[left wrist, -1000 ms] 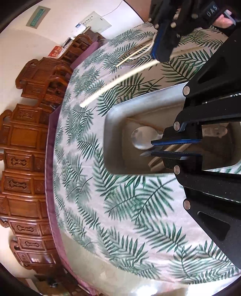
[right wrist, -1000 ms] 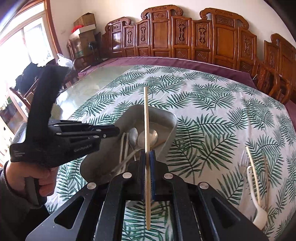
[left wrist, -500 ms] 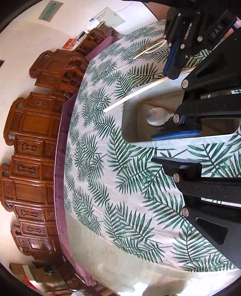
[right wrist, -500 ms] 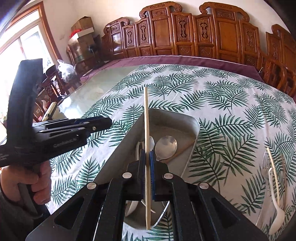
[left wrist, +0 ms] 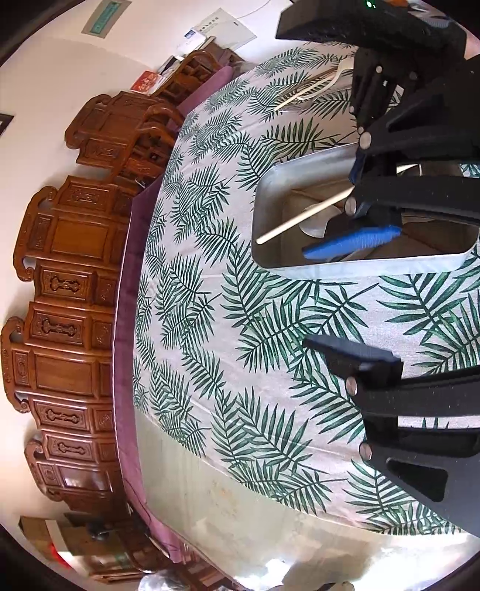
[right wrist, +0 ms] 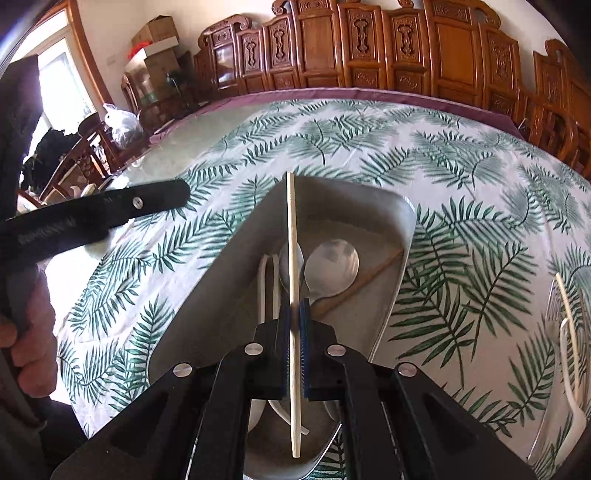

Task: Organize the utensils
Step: 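Lower the chopstick into the grey tray and open the right tool, then move both tools back toward the remaining utensil pile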

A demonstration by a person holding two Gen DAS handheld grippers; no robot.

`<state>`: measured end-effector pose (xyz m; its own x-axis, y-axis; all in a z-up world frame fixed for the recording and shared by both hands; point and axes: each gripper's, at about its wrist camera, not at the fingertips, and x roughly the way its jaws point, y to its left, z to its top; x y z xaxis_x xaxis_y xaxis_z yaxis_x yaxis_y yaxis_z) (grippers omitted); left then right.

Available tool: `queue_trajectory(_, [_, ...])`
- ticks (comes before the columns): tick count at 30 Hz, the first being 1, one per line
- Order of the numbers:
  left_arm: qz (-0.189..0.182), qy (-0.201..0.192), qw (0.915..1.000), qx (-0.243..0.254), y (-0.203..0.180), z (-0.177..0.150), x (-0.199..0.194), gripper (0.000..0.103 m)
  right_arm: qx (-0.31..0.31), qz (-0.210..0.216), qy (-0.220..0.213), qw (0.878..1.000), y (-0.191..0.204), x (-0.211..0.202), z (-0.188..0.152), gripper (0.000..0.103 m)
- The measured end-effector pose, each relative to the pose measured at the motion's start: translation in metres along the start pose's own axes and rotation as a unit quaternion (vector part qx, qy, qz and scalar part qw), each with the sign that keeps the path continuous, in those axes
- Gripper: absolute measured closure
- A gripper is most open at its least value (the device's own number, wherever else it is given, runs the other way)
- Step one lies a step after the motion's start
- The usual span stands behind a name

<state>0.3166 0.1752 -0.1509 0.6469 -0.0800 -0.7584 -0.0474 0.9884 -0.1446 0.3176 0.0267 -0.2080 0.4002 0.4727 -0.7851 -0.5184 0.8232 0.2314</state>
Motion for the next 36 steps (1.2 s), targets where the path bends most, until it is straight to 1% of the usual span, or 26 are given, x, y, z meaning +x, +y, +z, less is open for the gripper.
queue_trajectory(1, [0.0, 0.0, 1.0, 0.0, 0.0, 0.0, 0.0, 0.061, 0.001, 0.0, 0.002, 1.0, -0.001, 0.001, -0.001, 0.097])
queue_trajectory(3, [0.001, -0.001, 1.0, -0.001, 0.001, 0.0, 0.0, 0.055, 0.002, -0.004, 0.005, 1.0, -0.002, 0.003, -0.002, 0.097])
queue_trajectory(5, [0.002, -0.003, 1.0, -0.001, 0.001, 0.0, 0.0, 0.047, 0.006, -0.006, 0.004, 1.0, -0.004, 0.002, -0.003, 0.097])
queue_trajectory(6, [0.003, -0.004, 1.0, -0.002, 0.001, 0.001, -0.001, 0.045, 0.009, -0.005, 0.003, 1.0, -0.005, 0.002, -0.002, 0.097])
queue_trajectory(8, [0.005, -0.008, 1.0, -0.002, 0.002, 0.001, -0.002, 0.034, 0.014, 0.002, 0.004, 1.0, -0.006, 0.002, 0.0, 0.097])
queue_trajectory(9, [0.006, -0.01, 0.9999, -0.003, 0.002, 0.001, -0.002, 0.033, 0.015, 0.005, 0.005, 1.0, -0.006, 0.002, 0.0, 0.097])
queue_trajectory(11, [0.009, -0.012, 0.9999, -0.005, 0.003, 0.002, -0.002, 0.026, 0.01, 0.007, 0.001, 1.0, -0.003, 0.001, 0.001, 0.097])
queue_trajectory(19, [0.01, -0.014, 0.9998, -0.01, 0.006, 0.002, -0.003, 0.023, -0.001, 0.004, -0.011, 1.0, -0.002, -0.004, 0.002, 0.096])
queue_trajectory(24, [0.011, -0.012, 0.9998, -0.008, 0.005, 0.002, -0.003, 0.022, -0.023, 0.0, -0.041, 0.999, -0.007, -0.03, 0.002, 0.095])
queue_trajectory(25, [0.01, -0.012, 0.9999, -0.006, 0.004, 0.001, -0.003, 0.022, -0.024, -0.001, -0.044, 0.999, -0.009, -0.035, 0.002, 0.091])
queue_trajectory(26, [0.01, -0.012, 0.9999, -0.005, 0.003, 0.001, -0.002, 0.021, -0.026, -0.004, -0.053, 0.998, -0.014, -0.045, 0.001, 0.082])
queue_trajectory(27, [0.011, -0.012, 0.9999, -0.004, 0.001, 0.001, -0.002, 0.021, -0.028, -0.007, -0.059, 0.998, -0.017, -0.052, 0.0, 0.076])
queue_trajectory(29, [0.009, -0.013, 0.9999, -0.001, -0.002, 0.0, -0.003, 0.015, -0.032, -0.013, -0.067, 0.997, -0.026, -0.067, -0.002, 0.073])
queue_trajectory(31, [0.006, -0.017, 0.9998, 0.002, -0.007, -0.001, -0.005, 0.014, -0.033, -0.022, -0.077, 0.996, -0.034, -0.082, -0.005, 0.071])
queue_trajectory(34, [-0.003, -0.021, 0.9997, 0.01, -0.017, -0.003, -0.007, 0.012, -0.03, -0.031, -0.091, 0.995, -0.053, -0.108, -0.014, 0.063])
queue_trajectory(36, [-0.01, -0.023, 0.9995, 0.019, -0.026, -0.005, -0.009, 0.012, -0.025, -0.044, -0.095, 0.994, -0.069, -0.124, -0.024, 0.055])
